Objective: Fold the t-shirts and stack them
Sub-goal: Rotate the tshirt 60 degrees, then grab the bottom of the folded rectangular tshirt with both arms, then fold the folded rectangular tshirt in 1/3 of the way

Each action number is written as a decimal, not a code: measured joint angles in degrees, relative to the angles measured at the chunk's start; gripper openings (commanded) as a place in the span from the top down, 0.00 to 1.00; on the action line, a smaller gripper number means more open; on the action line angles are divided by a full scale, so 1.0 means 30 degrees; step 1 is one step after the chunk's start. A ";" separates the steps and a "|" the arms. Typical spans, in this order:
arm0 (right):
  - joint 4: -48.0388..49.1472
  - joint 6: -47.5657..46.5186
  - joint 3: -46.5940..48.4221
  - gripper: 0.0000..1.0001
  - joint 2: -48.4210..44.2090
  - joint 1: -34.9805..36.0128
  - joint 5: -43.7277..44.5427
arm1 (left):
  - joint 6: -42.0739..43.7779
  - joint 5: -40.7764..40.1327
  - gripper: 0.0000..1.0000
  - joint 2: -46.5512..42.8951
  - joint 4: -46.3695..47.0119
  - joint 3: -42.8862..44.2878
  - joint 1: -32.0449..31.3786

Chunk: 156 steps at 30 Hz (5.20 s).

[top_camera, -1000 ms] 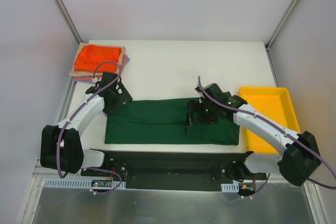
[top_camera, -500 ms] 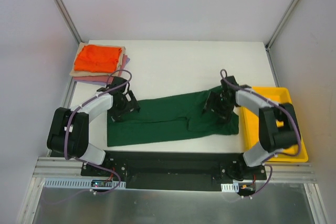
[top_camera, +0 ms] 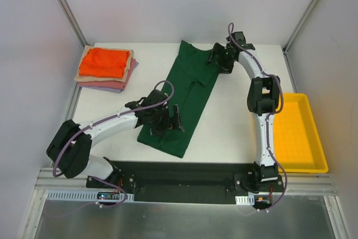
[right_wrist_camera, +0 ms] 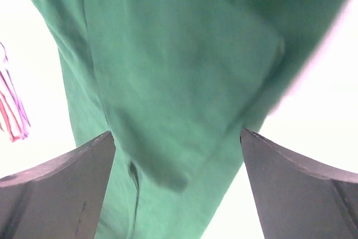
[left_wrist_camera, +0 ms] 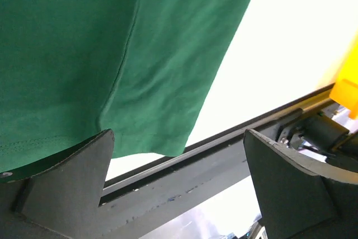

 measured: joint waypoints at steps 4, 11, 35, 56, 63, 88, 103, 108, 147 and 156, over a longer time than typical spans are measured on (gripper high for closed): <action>0.0197 -0.1180 -0.5333 0.04 -0.4073 0.0452 0.0459 | 0.0189 -0.0131 0.01 -0.1093 0.0204 0.0204 -0.0153; 0.0925 -0.6382 -1.1664 0.04 -1.1402 0.4379 0.2237 | 0.0532 -0.4175 0.01 -0.5202 -0.1639 -0.0452 0.0393; 0.3985 -0.9828 -2.3511 0.28 -1.5314 1.9402 0.5348 | 0.1355 -0.2936 0.74 -0.4262 -0.0554 -0.5807 0.6688; 0.5020 -0.8684 -2.6622 0.94 -1.8338 2.1536 0.6207 | -0.0525 -0.2397 1.00 -1.3282 -0.3133 -0.8123 0.6659; 0.5005 -0.8211 -2.6636 0.94 -2.2214 2.1456 0.3453 | -0.1122 -0.2251 1.00 -1.7639 -0.4809 -0.6863 0.6659; 0.5180 -0.8990 -2.5675 0.93 -2.0444 1.1162 0.4437 | 0.1617 -0.1348 1.00 0.2324 0.1858 0.5202 0.6448; 0.7220 -0.9704 -2.4094 0.91 -1.6007 0.8728 0.4677 | 0.2936 -0.1953 1.00 0.8451 0.2157 0.9581 0.6419; 0.7628 -0.9850 -2.3700 0.86 -1.5919 0.8714 0.5187 | 0.2965 -0.2404 0.94 0.8801 0.2120 1.0076 0.6426; 0.6659 -0.8619 -1.6713 0.04 -1.0426 1.0608 0.1814 | 0.2616 -0.5945 0.01 -0.2827 0.0204 0.0408 0.8415; 0.4889 -0.8765 -1.3136 0.04 -0.7796 0.8043 0.5093 | 0.2565 -0.6069 0.01 -0.2827 -0.0029 0.0408 0.8670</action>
